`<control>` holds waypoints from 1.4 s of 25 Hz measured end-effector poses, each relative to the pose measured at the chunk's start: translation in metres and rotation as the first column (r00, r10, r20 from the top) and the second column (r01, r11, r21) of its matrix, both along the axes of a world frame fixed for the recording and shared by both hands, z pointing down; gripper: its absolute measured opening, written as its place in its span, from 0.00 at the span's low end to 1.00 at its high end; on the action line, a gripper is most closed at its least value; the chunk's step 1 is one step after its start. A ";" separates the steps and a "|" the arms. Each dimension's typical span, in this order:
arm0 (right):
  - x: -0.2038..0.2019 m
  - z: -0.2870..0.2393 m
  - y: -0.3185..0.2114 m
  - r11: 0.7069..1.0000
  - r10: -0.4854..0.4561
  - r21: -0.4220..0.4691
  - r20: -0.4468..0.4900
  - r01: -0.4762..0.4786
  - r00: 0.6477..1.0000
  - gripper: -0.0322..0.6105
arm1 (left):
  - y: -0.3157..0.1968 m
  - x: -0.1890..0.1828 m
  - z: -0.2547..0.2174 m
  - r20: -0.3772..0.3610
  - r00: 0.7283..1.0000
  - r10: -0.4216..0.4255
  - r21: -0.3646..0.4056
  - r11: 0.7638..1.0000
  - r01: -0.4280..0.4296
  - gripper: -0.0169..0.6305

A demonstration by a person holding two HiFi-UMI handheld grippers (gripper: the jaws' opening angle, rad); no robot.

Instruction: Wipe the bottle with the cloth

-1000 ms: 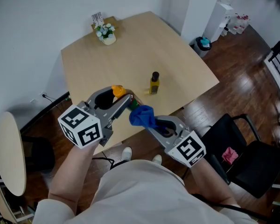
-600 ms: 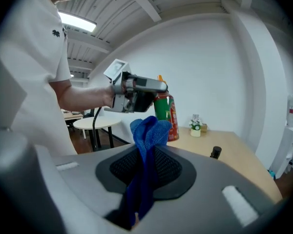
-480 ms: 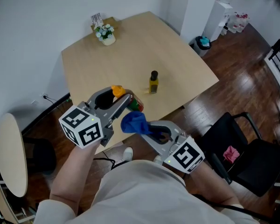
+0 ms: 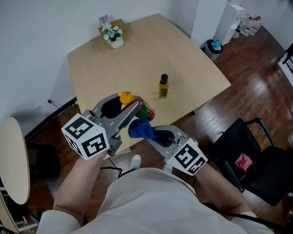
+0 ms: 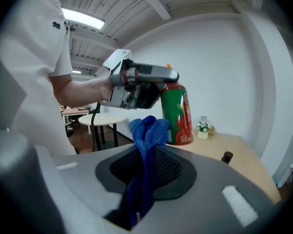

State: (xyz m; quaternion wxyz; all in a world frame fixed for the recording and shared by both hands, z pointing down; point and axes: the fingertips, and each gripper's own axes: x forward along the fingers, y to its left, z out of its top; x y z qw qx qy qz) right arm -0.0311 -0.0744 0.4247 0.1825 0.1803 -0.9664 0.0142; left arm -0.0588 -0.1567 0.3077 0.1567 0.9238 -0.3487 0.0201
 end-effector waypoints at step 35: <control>0.050 -0.032 -0.034 0.982 0.181 0.059 0.009 -0.181 0.983 0.18 | 0.024 -0.003 0.004 0.044 0.997 0.067 0.010 0.998 -0.068 0.27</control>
